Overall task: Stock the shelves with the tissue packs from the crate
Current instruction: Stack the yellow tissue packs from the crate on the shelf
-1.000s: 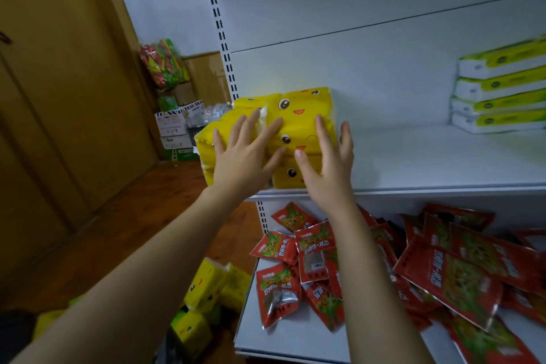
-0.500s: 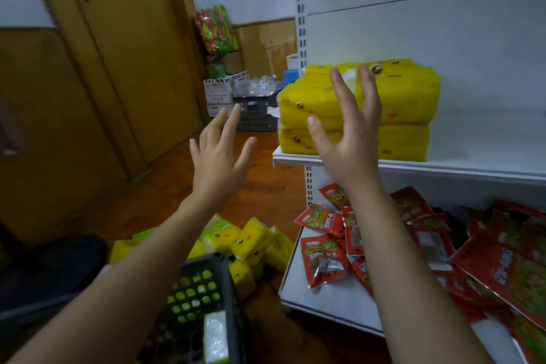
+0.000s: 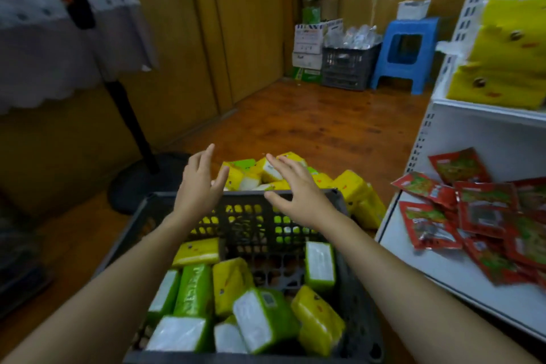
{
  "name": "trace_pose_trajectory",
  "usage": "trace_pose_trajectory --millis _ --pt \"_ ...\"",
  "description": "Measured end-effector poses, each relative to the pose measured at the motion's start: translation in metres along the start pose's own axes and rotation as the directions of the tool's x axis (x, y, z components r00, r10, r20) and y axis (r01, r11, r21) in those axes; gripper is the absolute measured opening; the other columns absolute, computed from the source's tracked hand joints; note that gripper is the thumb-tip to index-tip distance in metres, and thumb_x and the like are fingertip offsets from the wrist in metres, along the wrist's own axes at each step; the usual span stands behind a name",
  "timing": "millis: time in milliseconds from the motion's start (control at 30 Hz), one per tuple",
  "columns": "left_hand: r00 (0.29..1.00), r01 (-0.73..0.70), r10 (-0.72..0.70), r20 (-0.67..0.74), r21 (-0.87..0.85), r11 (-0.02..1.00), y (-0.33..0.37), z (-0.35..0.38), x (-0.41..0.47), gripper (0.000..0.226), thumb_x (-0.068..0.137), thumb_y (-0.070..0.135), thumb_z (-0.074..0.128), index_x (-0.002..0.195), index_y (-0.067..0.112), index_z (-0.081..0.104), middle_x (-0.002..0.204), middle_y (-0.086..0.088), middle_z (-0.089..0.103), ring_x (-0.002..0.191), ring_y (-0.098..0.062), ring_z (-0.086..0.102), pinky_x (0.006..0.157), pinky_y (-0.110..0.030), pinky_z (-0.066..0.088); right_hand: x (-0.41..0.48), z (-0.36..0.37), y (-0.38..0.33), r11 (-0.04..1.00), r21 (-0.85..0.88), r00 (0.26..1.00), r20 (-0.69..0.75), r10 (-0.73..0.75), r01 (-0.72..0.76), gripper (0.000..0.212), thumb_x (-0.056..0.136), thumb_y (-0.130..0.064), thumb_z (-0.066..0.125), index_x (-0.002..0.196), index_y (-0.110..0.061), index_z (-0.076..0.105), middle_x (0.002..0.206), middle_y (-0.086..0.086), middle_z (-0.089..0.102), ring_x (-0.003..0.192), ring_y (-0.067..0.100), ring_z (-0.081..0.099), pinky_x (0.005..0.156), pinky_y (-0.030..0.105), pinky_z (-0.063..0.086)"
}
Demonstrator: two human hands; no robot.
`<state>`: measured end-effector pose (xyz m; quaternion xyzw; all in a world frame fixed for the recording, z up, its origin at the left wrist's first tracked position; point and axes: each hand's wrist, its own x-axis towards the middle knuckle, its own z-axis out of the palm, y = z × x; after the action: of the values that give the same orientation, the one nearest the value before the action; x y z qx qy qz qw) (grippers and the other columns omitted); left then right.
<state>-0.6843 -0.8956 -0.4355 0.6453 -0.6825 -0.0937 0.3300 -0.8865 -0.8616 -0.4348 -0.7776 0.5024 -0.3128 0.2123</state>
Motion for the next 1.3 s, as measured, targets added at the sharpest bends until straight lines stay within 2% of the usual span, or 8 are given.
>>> trace_pose_trajectory --millis 200,300,467,533,667,900,1133,1300 --pt "0.971 0.143 -0.153 0.185 0.066 0.988 -0.091 -0.006 -0.015 0.042 0.096 0.034 0.047 0.130 0.010 0.050 0.125 -0.012 0.051 0.113 -0.027 0.053 0.092 -0.035 0.042 0.010 0.082 -0.006 0.988 0.080 0.974 0.192 0.118 -0.135 0.063 0.091 -0.032 0.055 0.146 -0.028 0.024 0.150 0.003 0.027 0.139 0.019 0.022 0.112 0.032 0.020" --pt "0.905 0.215 -0.245 0.347 0.123 0.969 -0.141 0.007 -0.021 0.035 0.095 0.034 0.047 0.114 0.008 0.061 0.110 -0.017 0.061 0.107 -0.032 0.056 0.086 -0.035 0.042 0.015 0.130 -0.001 0.980 0.006 0.905 0.383 0.184 -0.201 0.066 0.089 -0.035 0.058 0.146 -0.029 0.024 0.147 0.011 0.030 0.138 0.026 0.027 0.113 0.035 0.023" --pt "0.679 0.433 -0.465 0.568 0.201 0.879 -0.180 0.033 -0.035 0.054 0.096 0.046 0.040 0.137 0.010 0.044 0.138 -0.020 0.045 0.127 -0.034 0.042 0.103 -0.039 0.037 0.029 0.188 0.006 0.950 -0.156 0.779 0.544 0.312 -0.271 0.071 0.089 -0.041 0.056 0.148 -0.028 0.018 0.146 0.019 0.026 0.137 0.032 0.028 0.111 0.033 0.026" --pt "0.652 0.496 -0.507 0.564 0.189 0.847 -0.184 0.042 -0.037 0.060 0.097 0.046 0.039 0.144 0.011 0.032 0.148 -0.021 0.032 0.136 -0.035 0.031 0.111 -0.040 0.029 0.036 0.206 0.009 0.928 -0.210 0.750 0.548 0.372 -0.307 0.073 0.088 -0.043 0.056 0.148 -0.030 0.016 0.145 0.020 0.028 0.135 0.035 0.030 0.110 0.034 0.029" --pt "0.638 0.572 -0.565 0.524 0.170 0.803 -0.187 0.057 -0.035 0.058 0.098 0.040 0.038 0.149 0.019 0.020 0.153 -0.025 0.012 0.141 -0.038 0.015 0.115 -0.040 0.017 0.043 0.230 0.015 0.899 -0.234 0.723 0.535 0.437 -0.371 0.074 0.090 -0.042 0.054 0.149 -0.030 0.011 0.144 0.021 0.028 0.134 0.035 0.031 0.104 0.030 0.029" --pt "0.581 0.645 -0.643 0.498 0.200 0.738 -0.184 0.081 -0.032 0.059 0.097 0.045 0.036 0.149 0.029 0.015 0.151 -0.021 0.023 0.139 -0.037 0.024 0.112 -0.040 0.021 0.054 0.253 0.024 0.871 -0.146 0.715 0.516 0.472 -0.470 0.078 0.088 -0.040 0.058 0.148 -0.034 0.008 0.145 0.016 0.036 0.129 0.032 0.040 0.104 0.036 0.037" --pt "0.641 0.687 -0.664 0.385 0.097 0.720 -0.166 0.060 -0.036 0.058 0.097 0.043 0.038 0.149 0.032 0.014 0.151 -0.021 0.019 0.138 -0.039 0.022 0.111 -0.047 0.020 0.050 0.241 0.015 0.825 0.184 0.797 0.435 0.418 -0.534 0.078 0.085 -0.029 0.064 0.147 -0.032 0.017 0.154 0.006 0.022 0.141 0.023 0.022 0.114 0.034 0.020" --pt "0.725 0.635 -0.594 0.350 -0.004 0.773 -0.125 0.025 -0.037 0.057 0.098 0.042 0.037 0.149 0.032 0.013 0.149 -0.026 0.015 0.134 -0.041 0.029 0.109 -0.044 0.026 0.033 0.206 -0.009 0.791 0.326 0.846 0.331 0.418 -0.518 0.078 0.085 -0.031 0.065 0.146 -0.037 0.017 0.147 0.014 0.025 0.139 0.025 0.023 0.111 0.033 0.021"
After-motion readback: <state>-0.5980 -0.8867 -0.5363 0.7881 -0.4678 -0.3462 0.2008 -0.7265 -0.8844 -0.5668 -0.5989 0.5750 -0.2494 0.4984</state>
